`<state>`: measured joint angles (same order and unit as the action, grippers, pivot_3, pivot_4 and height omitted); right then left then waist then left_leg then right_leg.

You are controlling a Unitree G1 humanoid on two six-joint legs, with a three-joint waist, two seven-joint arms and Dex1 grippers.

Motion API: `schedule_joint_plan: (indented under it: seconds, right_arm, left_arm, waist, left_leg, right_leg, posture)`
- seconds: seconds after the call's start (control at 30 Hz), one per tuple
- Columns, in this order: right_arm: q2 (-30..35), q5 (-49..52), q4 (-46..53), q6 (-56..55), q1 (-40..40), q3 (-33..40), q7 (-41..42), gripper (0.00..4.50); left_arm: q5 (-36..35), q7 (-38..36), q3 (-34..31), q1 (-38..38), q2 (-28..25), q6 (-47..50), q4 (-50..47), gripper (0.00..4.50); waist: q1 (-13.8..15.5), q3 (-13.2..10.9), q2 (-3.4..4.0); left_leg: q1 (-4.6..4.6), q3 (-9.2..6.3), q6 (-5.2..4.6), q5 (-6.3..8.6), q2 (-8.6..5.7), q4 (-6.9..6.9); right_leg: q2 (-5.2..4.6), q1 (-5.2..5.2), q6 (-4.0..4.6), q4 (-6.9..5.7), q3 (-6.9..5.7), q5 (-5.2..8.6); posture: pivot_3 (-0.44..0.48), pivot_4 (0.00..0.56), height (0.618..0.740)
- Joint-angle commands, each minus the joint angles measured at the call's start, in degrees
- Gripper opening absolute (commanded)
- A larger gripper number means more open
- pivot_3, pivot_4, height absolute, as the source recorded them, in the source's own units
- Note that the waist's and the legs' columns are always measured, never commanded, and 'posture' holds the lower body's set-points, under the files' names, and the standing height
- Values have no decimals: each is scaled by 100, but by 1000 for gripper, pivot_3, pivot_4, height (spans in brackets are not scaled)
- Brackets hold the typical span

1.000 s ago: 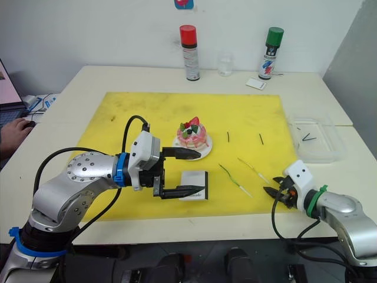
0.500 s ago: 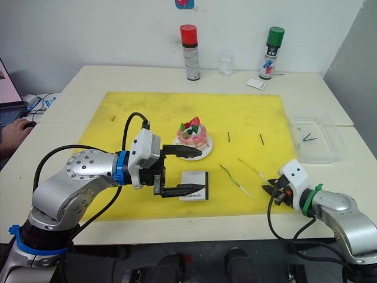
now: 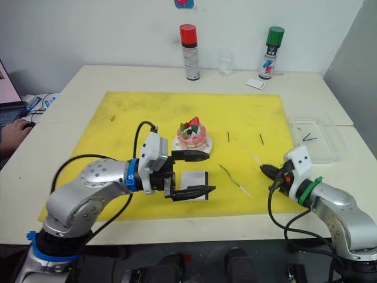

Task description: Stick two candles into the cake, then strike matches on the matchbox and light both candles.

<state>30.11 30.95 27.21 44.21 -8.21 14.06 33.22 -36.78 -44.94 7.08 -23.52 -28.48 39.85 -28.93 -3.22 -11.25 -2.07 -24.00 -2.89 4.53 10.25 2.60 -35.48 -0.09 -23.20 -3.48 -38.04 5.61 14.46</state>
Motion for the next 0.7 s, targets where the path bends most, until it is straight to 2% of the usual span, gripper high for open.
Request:
schedule_joint_plan:
  seconds: [0.03,0.13,0.23,0.43,0.7]
  right_arm:
    - [-243,345,442,-201,-427,142,-274,0]
    - [-385,394,563,-218,-744,-24,-418,0]
    - [-436,363,587,-294,-944,-158,-507,0]
    - [-515,480,667,-336,-1177,-300,-598,0]
    - [-466,655,791,-360,-1231,-368,-610,0]
  left_arm:
    - [-513,1156,-461,-199,1056,196,286,4100]
    - [-756,1764,-609,-448,1795,377,513,3303]
    - [-727,2225,-619,-749,2293,409,804,2378]
    - [-680,2683,-661,-1096,2933,283,1187,2378]
    - [-551,2664,-625,-1261,3118,29,1452,2378]
  waist:
    - [6,0,0]
    - [8,0,0]
    - [13,0,0]
    - [24,0,0]
    - [21,0,0]
  left_leg:
    - [0,0,0,0,-1,-3]
    - [-9,-6,0,0,-1,-21]
    - [-14,-9,-1,0,-2,-24]
    - [-21,-9,-3,2,-4,-22]
    - [-23,-10,-4,2,-5,-23]
  right_leg:
    - [0,2,-3,0,1,-2]
    - [5,3,-9,-1,0,-5]
    - [8,3,-10,1,2,-6]
    - [8,0,-11,5,4,-7]
    - [9,-2,-10,5,5,-7]
  posture:
    - [0,150,740]
    - [0,150,740]
    - [0,150,740]
    - [0,150,740]
    - [0,150,740]
